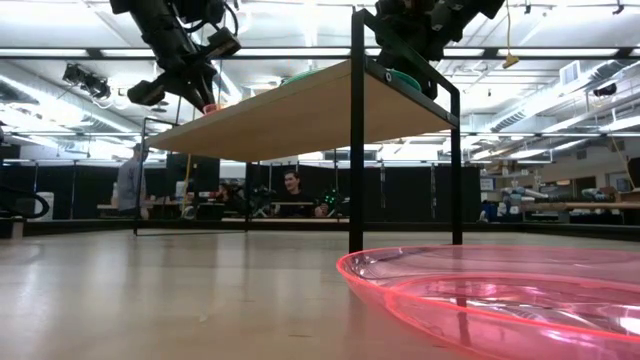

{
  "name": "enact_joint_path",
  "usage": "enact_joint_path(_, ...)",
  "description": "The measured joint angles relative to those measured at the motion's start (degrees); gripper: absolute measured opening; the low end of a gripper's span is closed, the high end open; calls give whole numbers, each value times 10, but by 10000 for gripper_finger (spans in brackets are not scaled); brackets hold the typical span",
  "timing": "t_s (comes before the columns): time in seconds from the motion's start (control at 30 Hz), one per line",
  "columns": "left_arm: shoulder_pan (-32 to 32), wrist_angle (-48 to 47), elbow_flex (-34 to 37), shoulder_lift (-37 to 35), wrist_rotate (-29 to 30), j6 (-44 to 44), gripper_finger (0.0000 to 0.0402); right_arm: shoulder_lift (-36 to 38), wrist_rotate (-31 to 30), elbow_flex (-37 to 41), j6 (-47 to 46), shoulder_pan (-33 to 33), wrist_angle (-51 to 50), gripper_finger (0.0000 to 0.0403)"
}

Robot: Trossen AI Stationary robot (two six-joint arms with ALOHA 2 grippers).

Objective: Place and stack plates onto a shelf
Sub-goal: Stack the orange plate on top of the pink plate on the shelf

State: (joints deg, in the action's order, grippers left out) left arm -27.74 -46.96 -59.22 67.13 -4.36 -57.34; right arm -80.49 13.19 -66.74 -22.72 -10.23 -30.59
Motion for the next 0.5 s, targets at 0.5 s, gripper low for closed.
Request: enact_joint_path(0.5, 0, 0, 0, 0, -17, 23, 72, 0, 0, 0, 0, 0, 0, 163)
